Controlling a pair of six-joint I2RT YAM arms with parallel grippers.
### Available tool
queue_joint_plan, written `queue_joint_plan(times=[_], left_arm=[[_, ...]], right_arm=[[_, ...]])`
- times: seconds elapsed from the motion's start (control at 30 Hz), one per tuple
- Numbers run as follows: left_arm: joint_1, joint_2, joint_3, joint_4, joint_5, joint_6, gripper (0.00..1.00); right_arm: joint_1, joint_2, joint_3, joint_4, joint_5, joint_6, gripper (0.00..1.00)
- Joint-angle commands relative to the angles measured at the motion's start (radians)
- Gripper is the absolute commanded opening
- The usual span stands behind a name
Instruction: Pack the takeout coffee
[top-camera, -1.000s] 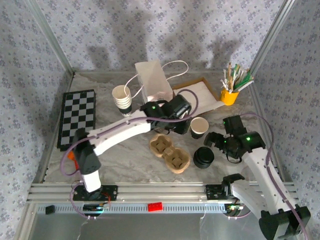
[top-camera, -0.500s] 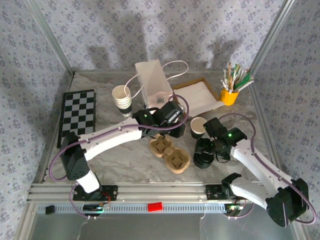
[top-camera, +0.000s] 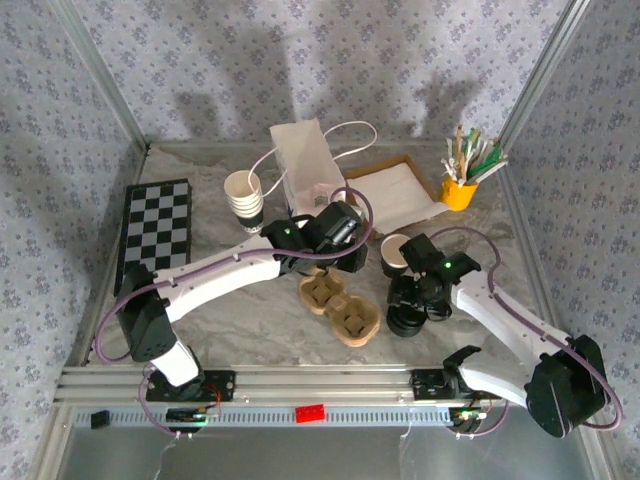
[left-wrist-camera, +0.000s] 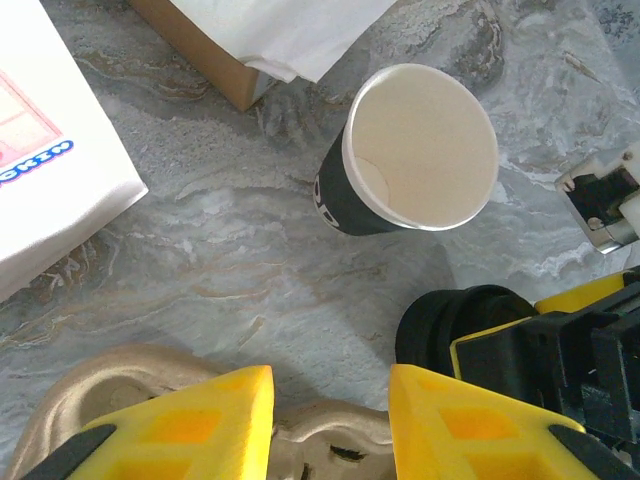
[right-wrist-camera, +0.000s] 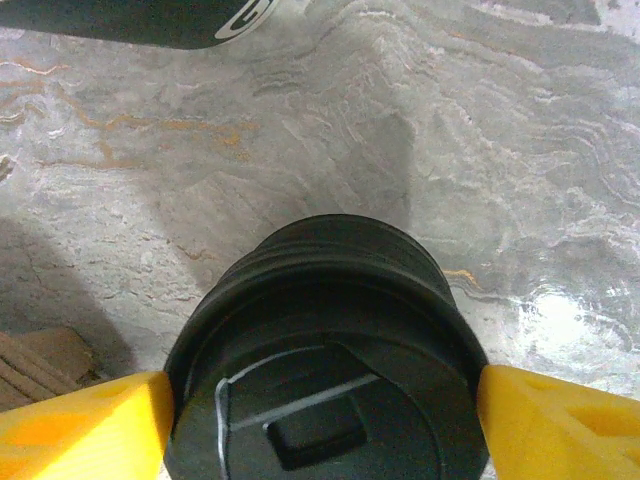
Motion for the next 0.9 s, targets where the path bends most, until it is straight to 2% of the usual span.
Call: queue_joint_plan(times=[0.0, 0.17, 0.23, 0.33, 0.6, 0.87], left_arm=[[0.010, -0.033, -0.002, 0.013, -0.003, -0.010, 0.36], [0.020, -0.036, -0.008, 0.017, 0.011, -0.018, 0.35], [0.022, -0.039, -0.011, 0.018, 0.016, -0.019, 0.35], [0.025, -0.045, -0.012, 0.020, 0.015, -0.020, 0.35], [0.032, -0.053, -0.020, 0.024, 0.027, -0.026, 0.35], [0.040, -0.082, -0.027, 0.036, 0.021, -0.038, 0.35]], right_arm=[[0.006, -0.004, -0.004, -0.014, -0.004, 0.014, 0.77], [0.006, -0.013, -0.003, -0.025, -0.016, 0.016, 0.73], [0.006, -0.009, -0.001, -0.031, -0.019, 0.012, 0.80], [0.006, 0.003, 0.005, -0.027, -0.016, 0.002, 0.80], [0.006, 0.004, 0.039, -0.044, -0.018, -0.007, 0.71], [0.006, -0.061, 0.132, -0.152, -0.007, -0.009, 0.70]])
